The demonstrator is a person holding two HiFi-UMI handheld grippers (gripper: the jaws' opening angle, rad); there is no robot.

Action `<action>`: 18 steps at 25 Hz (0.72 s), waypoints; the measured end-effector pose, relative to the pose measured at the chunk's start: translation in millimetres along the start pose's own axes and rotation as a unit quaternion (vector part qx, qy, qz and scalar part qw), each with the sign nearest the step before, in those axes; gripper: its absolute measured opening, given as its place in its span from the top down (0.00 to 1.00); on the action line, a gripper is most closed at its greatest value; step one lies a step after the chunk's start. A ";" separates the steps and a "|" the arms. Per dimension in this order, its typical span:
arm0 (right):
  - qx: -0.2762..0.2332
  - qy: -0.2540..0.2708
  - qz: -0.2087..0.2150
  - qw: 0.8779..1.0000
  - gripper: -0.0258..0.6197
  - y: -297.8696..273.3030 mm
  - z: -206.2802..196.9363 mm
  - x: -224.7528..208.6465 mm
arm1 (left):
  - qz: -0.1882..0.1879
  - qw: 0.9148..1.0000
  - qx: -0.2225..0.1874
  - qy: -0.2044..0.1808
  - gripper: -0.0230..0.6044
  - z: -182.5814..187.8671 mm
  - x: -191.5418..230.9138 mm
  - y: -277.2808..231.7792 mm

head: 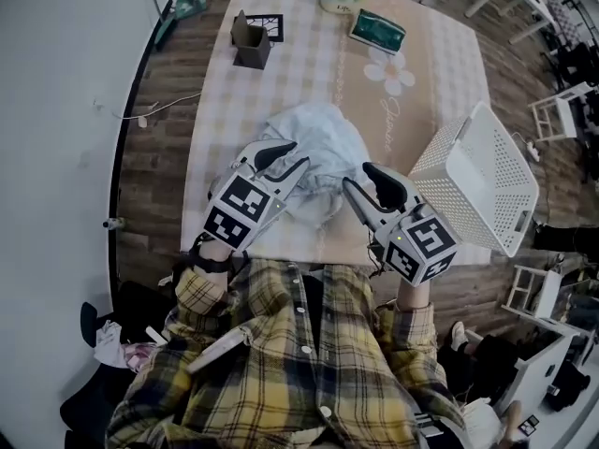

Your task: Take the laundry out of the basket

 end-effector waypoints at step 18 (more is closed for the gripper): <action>-0.195 0.005 0.023 0.981 0.92 50.9 110.6 24.0 | -0.051 0.979 -0.196 0.014 0.93 130.9 -55.5 47.0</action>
Point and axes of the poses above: the fingertips, and each gripper's own axes: y backward along the fingers, x to its left, z out of its top, the point moved 1 cm from there along y, backward along the fingers, and after that the axes turned 5 degrees about -x, right-handed, at the moved point
